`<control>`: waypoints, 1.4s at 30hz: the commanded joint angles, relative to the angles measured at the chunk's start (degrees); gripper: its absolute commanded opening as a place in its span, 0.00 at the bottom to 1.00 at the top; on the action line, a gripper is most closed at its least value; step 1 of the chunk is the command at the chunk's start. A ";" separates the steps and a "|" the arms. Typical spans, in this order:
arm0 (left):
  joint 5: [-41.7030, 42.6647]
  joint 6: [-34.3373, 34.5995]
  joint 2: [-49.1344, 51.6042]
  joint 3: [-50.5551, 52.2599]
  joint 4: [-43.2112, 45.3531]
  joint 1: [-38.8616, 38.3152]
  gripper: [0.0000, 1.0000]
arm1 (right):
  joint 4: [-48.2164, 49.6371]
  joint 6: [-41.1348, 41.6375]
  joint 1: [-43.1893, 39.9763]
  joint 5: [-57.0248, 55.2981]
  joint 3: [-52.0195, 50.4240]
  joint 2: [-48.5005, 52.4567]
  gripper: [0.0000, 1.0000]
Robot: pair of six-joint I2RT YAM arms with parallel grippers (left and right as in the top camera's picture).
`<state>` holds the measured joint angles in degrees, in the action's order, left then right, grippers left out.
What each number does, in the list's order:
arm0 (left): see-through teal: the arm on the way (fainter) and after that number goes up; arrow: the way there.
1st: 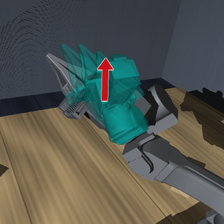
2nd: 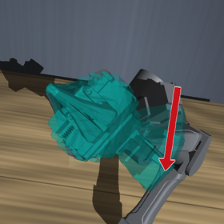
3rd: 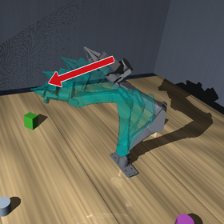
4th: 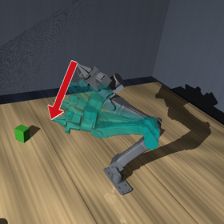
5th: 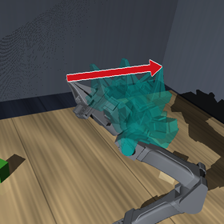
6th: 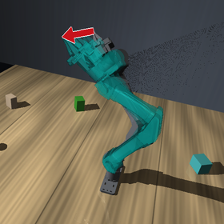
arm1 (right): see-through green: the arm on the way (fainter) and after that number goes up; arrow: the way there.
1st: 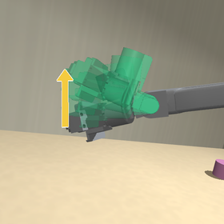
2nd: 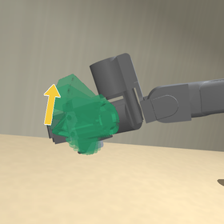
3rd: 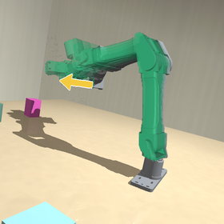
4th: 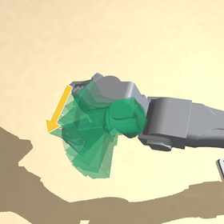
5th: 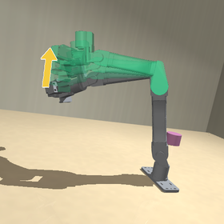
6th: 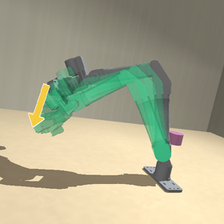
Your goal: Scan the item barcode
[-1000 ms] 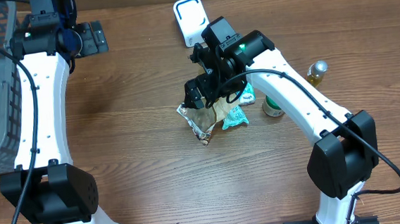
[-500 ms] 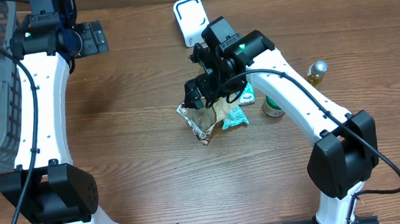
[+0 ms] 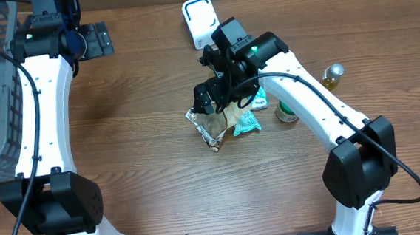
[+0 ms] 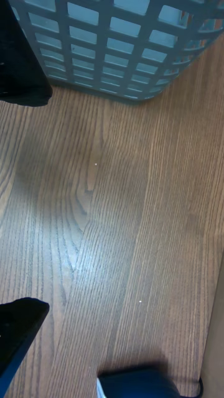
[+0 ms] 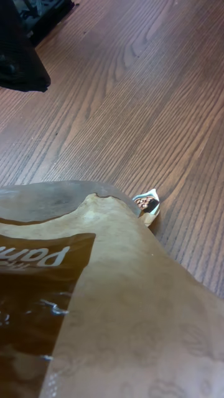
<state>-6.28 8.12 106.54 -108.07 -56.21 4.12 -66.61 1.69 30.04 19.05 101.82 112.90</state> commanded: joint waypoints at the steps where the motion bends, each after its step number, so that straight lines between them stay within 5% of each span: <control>1: -0.28 -0.42 0.85 -0.68 -0.13 -0.39 0.99 | 0.28 0.02 -0.59 -0.15 0.02 -5.68 1.00; 19: -0.28 -0.42 0.85 -0.68 -0.13 -0.39 1.00 | 0.26 0.02 -13.68 -0.15 0.02 -28.74 1.00; 35: -0.28 -0.42 0.85 -0.68 -0.13 -0.39 1.00 | 0.24 0.02 -14.38 -0.15 0.02 -43.98 1.00; 42: -0.26 -0.42 0.85 -0.68 -0.13 -0.39 1.00 | 0.11 -4.79 -17.25 -8.96 -4.26 -57.53 1.00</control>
<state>-6.28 8.12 106.54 -108.07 -56.23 4.12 -66.39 -0.21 14.87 13.80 100.82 61.67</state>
